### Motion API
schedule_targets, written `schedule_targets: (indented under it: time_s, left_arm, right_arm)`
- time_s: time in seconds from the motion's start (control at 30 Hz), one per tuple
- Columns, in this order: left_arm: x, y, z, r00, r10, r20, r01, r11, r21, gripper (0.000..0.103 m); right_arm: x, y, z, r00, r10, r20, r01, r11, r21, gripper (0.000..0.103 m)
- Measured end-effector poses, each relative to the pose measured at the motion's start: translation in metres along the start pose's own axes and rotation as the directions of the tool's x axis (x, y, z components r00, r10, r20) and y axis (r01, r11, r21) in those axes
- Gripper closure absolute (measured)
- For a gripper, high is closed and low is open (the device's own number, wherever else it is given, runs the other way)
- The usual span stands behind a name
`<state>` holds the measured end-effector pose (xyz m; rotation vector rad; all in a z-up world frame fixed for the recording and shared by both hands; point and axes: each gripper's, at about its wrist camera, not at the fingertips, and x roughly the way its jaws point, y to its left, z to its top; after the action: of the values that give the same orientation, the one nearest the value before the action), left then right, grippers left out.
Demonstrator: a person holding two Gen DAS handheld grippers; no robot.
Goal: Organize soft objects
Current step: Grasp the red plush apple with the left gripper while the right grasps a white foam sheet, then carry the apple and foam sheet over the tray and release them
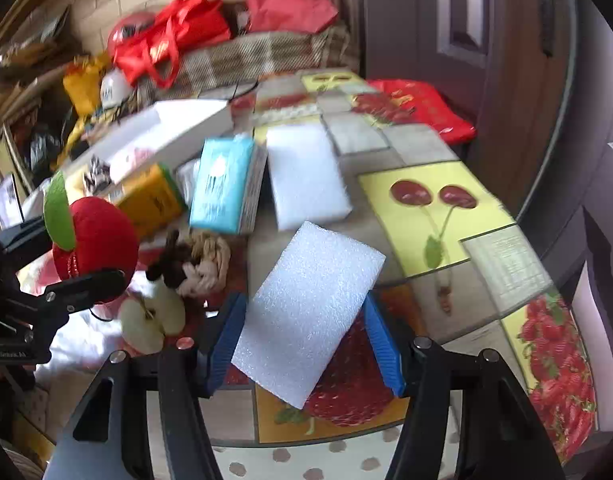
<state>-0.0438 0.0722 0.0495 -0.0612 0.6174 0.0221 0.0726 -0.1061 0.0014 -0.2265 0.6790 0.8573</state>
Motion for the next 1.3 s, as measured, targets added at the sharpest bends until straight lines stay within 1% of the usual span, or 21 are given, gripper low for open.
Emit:
schedule_targets:
  time_s: [0.1, 0.13, 0.2, 0.3, 0.33, 0.43, 0.47, 0.57, 0.67, 0.83, 1.0, 1.1, 1.2, 1.3]
  left_arm:
    - [-0.011, 0.003, 0.01, 0.999, 0.012, 0.037, -0.012, 1.0, -0.003, 0.042]
    - [-0.015, 0.005, 0.016, 0.998, 0.02, 0.054, -0.02, 1.0, -0.002, 0.042]
    - [-0.023, 0.01, 0.031, 0.995, 0.039, 0.09, -0.038, 0.999, -0.009, 0.042]
    - [-0.038, 0.019, 0.055, 0.986, 0.065, 0.154, -0.059, 0.998, -0.038, 0.042]
    - [-0.043, 0.022, 0.06, 0.982, 0.072, 0.176, -0.065, 0.997, -0.045, 0.042]
    - [-0.062, 0.028, 0.065, 0.963, 0.112, 0.246, -0.099, 0.993, -0.065, 0.042]
    - [-0.065, 0.031, 0.063, 0.961, 0.116, 0.253, -0.101, 0.992, -0.072, 0.042]
    - [-0.067, 0.044, 0.061, 0.961, 0.126, 0.245, -0.103, 0.989, -0.105, 0.042]
    - [-0.069, 0.058, 0.061, 0.958, 0.147, 0.247, -0.114, 0.983, -0.144, 0.042]
    - [-0.082, 0.074, 0.061, 0.943, 0.195, 0.27, -0.149, 0.972, -0.184, 0.042]
    - [-0.103, 0.102, 0.059, 0.919, 0.261, 0.295, -0.188, 0.949, -0.251, 0.042]
    - [-0.117, 0.123, 0.057, 0.89, 0.342, 0.3, -0.256, 0.922, -0.291, 0.042]
    - [-0.131, 0.147, 0.052, 0.868, 0.398, 0.297, -0.289, 0.891, -0.349, 0.042]
    - [-0.138, 0.166, 0.044, 0.852, 0.44, 0.283, -0.315, 0.863, -0.395, 0.042]
  right_arm:
    - [-0.017, -0.004, 0.009, 0.997, 0.014, 0.079, -0.016, 1.0, 0.027, 0.043]
    - [-0.027, -0.003, 0.013, 0.992, 0.029, 0.12, -0.033, 0.999, 0.029, 0.043]
    - [-0.038, 0.0, 0.019, 0.985, 0.036, 0.171, -0.043, 0.998, 0.036, 0.043]
    - [-0.059, 0.008, 0.031, 0.964, 0.067, 0.259, -0.079, 0.996, 0.037, 0.043]
    - [-0.068, 0.011, 0.036, 0.952, 0.079, 0.297, -0.094, 0.995, 0.036, 0.043]
    - [-0.086, 0.019, 0.045, 0.922, 0.102, 0.374, -0.121, 0.992, 0.028, 0.043]
    - [-0.088, 0.022, 0.048, 0.917, 0.105, 0.386, -0.124, 0.992, 0.024, 0.043]
    - [-0.092, 0.031, 0.056, 0.909, 0.119, 0.4, -0.132, 0.991, 0.005, 0.043]
    - [-0.092, 0.04, 0.063, 0.901, 0.139, 0.41, -0.149, 0.989, -0.007, 0.043]
    - [-0.094, 0.055, 0.074, 0.887, 0.176, 0.427, -0.179, 0.983, -0.035, 0.043]
    - [-0.098, 0.067, 0.085, 0.867, 0.214, 0.451, -0.211, 0.976, -0.057, 0.043]
    - [-0.099, 0.075, 0.093, 0.855, 0.24, 0.46, -0.235, 0.97, -0.068, 0.043]
    - [-0.096, 0.085, 0.1, 0.847, 0.272, 0.457, -0.264, 0.961, -0.084, 0.043]
    - [-0.091, 0.097, 0.108, 0.84, 0.299, 0.453, -0.284, 0.953, -0.103, 0.043]
